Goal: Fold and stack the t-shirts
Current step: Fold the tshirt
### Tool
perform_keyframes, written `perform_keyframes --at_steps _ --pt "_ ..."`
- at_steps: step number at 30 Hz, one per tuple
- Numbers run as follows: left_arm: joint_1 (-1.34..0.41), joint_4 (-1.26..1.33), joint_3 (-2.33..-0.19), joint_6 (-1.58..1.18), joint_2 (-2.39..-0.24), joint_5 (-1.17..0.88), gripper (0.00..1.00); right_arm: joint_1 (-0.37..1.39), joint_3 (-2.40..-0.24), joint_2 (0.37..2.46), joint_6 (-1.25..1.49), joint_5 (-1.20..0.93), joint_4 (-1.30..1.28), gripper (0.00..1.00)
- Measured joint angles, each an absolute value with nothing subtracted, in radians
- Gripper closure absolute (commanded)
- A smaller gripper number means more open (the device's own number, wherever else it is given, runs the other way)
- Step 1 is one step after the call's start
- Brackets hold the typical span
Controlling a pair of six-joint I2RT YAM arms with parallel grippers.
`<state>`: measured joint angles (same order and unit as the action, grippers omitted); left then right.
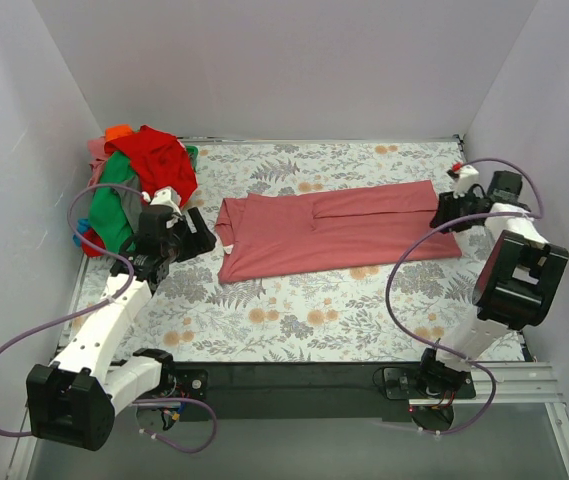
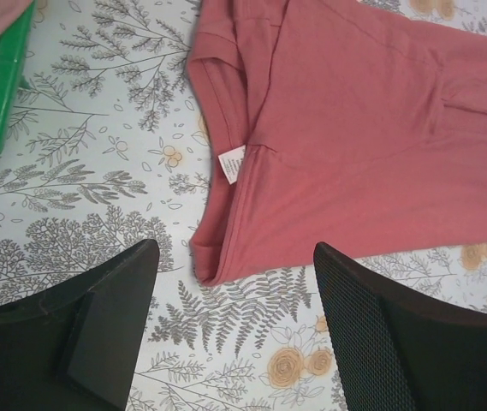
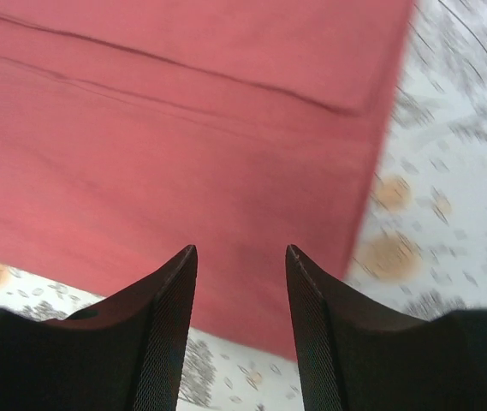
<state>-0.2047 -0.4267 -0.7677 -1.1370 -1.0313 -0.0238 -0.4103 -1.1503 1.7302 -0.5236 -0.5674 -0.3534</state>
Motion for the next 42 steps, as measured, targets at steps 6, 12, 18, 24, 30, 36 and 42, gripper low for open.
perform_keyframes --at_steps 6,12,18,24,30,36,42 --pt "-0.205 -0.41 -0.716 -1.103 -1.019 0.007 0.26 -0.171 -1.136 1.673 -0.601 -0.55 -0.31 0.45" --pt "-0.205 -0.395 -0.711 -1.096 -0.997 0.015 0.26 0.108 -1.081 1.622 -0.836 -0.568 -0.35 0.44" --pt "-0.205 -0.371 -0.698 -1.095 -0.903 0.035 0.25 0.434 -1.163 1.681 -0.912 -0.515 -0.416 0.44" --pt "-0.205 -0.354 -0.698 -1.089 -0.899 0.042 0.25 0.425 -1.681 2.021 -0.759 -0.527 -0.463 0.44" --pt "-0.205 -0.354 -0.695 -1.087 -0.911 0.043 0.26 0.406 -2.029 2.298 -0.6 -0.532 -0.478 0.45" --pt "-0.205 -0.354 -0.694 -1.084 -0.923 0.043 0.26 0.407 -2.123 2.432 -0.544 -0.524 -0.528 0.43" --pt "-0.205 -0.352 -0.694 -1.081 -0.926 0.042 0.26 0.405 -2.152 2.469 -0.532 -0.498 -0.549 0.39"
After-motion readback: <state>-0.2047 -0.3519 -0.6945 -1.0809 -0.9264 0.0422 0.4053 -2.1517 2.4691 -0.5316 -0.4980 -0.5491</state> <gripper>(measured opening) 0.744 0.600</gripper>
